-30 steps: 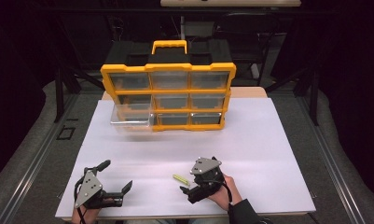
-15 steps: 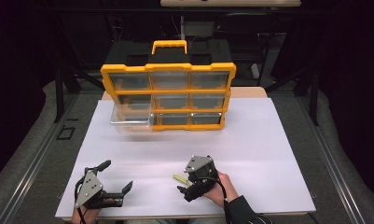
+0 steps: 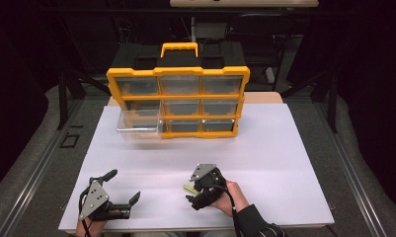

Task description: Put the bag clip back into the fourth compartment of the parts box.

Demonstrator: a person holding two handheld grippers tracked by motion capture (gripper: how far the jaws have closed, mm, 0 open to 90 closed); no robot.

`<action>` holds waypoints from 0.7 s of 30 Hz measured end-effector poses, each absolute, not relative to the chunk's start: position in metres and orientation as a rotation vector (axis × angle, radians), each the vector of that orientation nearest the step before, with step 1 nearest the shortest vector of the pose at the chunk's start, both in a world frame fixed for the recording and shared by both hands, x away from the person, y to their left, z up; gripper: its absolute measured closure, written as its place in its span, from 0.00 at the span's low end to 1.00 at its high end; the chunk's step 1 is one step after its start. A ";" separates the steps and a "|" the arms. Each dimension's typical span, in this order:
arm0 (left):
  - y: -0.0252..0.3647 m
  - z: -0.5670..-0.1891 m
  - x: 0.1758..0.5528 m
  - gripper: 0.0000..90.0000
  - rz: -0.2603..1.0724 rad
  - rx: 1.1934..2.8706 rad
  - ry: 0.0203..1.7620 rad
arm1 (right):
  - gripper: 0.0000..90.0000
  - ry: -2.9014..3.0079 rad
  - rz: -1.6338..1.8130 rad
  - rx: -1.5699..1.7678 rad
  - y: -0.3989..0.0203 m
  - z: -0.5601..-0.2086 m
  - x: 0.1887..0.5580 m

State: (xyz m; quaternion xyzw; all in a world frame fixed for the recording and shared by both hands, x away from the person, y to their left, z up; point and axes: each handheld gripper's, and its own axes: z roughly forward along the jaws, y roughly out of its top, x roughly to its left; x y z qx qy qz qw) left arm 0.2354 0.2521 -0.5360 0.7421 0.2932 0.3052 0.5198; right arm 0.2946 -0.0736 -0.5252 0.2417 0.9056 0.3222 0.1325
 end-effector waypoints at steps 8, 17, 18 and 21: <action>0.252 -0.536 0.236 0.00 0.731 1.783 0.702 | 0.42 2.667 0.853 0.703 -0.068 -0.524 0.298; 0.252 -0.536 0.235 0.00 0.730 1.786 0.701 | 0.69 2.746 0.736 0.690 -0.057 -0.530 0.300; 0.252 -0.536 0.235 0.00 0.727 1.784 0.699 | 0.71 2.751 0.734 0.695 -0.056 -0.531 0.301; 0.252 -0.536 0.235 0.00 0.728 1.787 0.697 | 0.75 2.762 0.720 0.699 -0.053 -0.532 0.302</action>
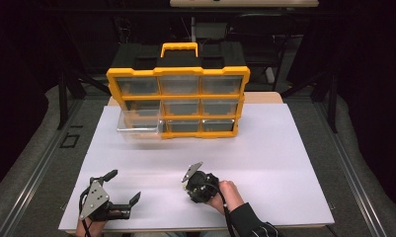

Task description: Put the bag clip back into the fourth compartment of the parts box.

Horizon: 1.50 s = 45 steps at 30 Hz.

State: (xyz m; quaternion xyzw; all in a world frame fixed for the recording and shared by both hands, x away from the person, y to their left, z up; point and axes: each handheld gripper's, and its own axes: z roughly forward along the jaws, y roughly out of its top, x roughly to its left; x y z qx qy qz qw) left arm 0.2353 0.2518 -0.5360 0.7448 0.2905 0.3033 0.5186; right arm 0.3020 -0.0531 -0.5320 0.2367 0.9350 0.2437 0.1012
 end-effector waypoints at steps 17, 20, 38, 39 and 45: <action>0.252 -0.536 0.235 0.00 0.724 1.788 0.697 | 0.87 2.778 0.682 0.753 -0.051 -0.538 0.309; 0.251 -0.536 0.236 0.00 0.719 1.793 0.693 | 0.88 2.786 0.690 0.757 -0.052 -0.538 0.310; 0.252 -0.537 0.236 0.00 0.709 1.789 0.703 | 0.89 2.744 0.755 0.799 -0.062 -0.529 0.310; 0.252 -0.537 0.236 0.00 0.709 1.789 0.703 | 0.89 2.744 0.755 0.799 -0.062 -0.529 0.310; 0.251 -0.538 0.238 0.00 0.709 1.810 0.714 | 0.89 2.725 0.781 0.798 -0.071 -0.525 0.313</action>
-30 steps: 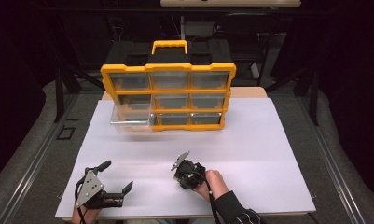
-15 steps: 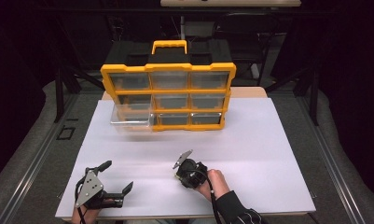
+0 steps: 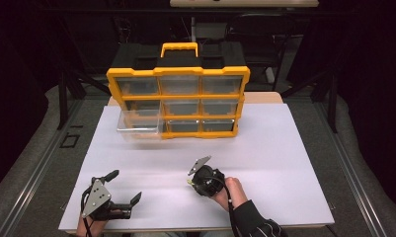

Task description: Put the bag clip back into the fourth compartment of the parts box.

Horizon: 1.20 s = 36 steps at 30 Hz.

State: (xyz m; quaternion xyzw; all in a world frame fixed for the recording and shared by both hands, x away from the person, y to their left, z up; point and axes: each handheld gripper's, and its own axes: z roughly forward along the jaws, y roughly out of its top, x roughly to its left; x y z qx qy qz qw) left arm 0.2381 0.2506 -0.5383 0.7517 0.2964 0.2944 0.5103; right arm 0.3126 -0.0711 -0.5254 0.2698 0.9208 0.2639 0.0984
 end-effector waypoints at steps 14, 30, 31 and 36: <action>0.252 -0.538 0.237 0.00 0.714 1.797 0.720 | 0.89 2.694 0.848 0.817 -0.079 -0.518 0.316; 0.253 -0.538 0.238 0.00 0.714 1.801 0.727 | 0.89 2.639 0.886 0.805 -0.087 -0.510 0.322; 0.252 -0.539 0.238 0.00 0.712 1.805 0.724 | 0.89 2.635 0.891 0.802 -0.087 -0.510 0.326; 0.252 -0.538 0.237 0.00 0.715 1.806 0.722 | 0.89 2.630 0.896 0.818 -0.086 -0.510 0.333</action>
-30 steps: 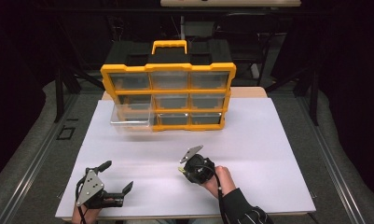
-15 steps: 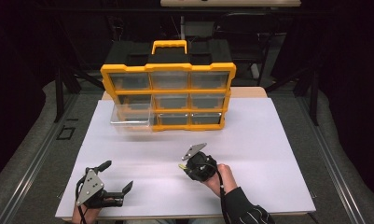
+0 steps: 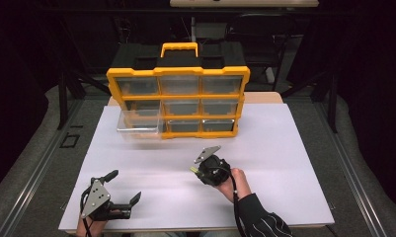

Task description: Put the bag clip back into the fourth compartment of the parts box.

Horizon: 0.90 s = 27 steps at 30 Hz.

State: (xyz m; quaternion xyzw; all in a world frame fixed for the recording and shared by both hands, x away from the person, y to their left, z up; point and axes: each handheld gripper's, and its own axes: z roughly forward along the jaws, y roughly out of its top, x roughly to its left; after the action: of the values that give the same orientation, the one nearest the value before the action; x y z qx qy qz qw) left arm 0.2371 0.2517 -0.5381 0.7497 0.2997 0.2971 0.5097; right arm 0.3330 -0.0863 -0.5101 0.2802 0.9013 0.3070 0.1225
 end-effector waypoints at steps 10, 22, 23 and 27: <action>0.251 -0.539 0.238 0.00 0.709 1.819 0.727 | 0.89 2.618 0.907 0.838 -0.085 -0.509 0.348; 0.252 -0.539 0.238 0.00 0.712 1.812 0.725 | 0.89 2.611 0.894 0.837 -0.082 -0.504 0.361; 0.252 -0.539 0.238 0.00 0.715 1.809 0.727 | 0.89 2.613 0.900 0.842 -0.082 -0.503 0.363; 0.252 -0.539 0.238 0.00 0.715 1.811 0.733 | 0.89 2.615 0.900 0.844 -0.081 -0.502 0.368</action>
State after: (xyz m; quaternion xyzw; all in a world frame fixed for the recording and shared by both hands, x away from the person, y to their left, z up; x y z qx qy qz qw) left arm 0.2378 0.2517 -0.5391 0.7509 0.3038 0.2965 0.5059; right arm 0.3675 -0.0805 -0.5020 0.2896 0.8973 0.3089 0.1248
